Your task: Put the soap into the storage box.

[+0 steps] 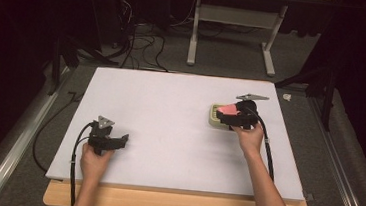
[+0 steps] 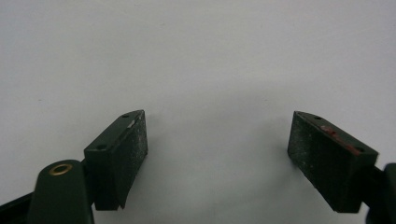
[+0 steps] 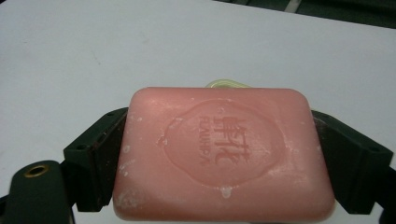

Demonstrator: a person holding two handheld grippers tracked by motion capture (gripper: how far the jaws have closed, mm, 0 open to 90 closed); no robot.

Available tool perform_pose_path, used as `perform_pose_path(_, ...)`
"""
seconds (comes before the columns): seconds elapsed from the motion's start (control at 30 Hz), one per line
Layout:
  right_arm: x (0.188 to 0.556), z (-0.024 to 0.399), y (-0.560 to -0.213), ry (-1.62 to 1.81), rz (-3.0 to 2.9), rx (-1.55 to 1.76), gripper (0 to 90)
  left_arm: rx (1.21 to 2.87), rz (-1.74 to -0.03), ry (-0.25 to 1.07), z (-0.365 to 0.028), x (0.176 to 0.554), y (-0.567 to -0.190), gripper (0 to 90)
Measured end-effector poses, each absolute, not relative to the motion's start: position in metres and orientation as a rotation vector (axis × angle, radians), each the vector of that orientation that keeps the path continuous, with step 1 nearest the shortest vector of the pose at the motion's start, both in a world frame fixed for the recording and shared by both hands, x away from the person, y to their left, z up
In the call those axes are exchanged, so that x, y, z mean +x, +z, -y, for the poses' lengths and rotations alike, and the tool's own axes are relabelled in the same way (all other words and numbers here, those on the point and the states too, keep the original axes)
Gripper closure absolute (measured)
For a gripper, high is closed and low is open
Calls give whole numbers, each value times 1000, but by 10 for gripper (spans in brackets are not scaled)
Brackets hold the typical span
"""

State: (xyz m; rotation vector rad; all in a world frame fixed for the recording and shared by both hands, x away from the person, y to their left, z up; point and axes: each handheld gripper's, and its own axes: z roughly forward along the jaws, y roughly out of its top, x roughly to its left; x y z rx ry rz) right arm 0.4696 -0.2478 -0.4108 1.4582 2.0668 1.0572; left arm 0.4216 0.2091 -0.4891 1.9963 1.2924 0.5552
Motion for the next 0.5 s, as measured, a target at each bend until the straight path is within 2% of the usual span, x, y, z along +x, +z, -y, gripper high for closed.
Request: perform_pose_path(0.5, 491, 245, -432, 959, -2068, 1552, 136, 1996, -1292, 555, -209, 422, -489, 207)
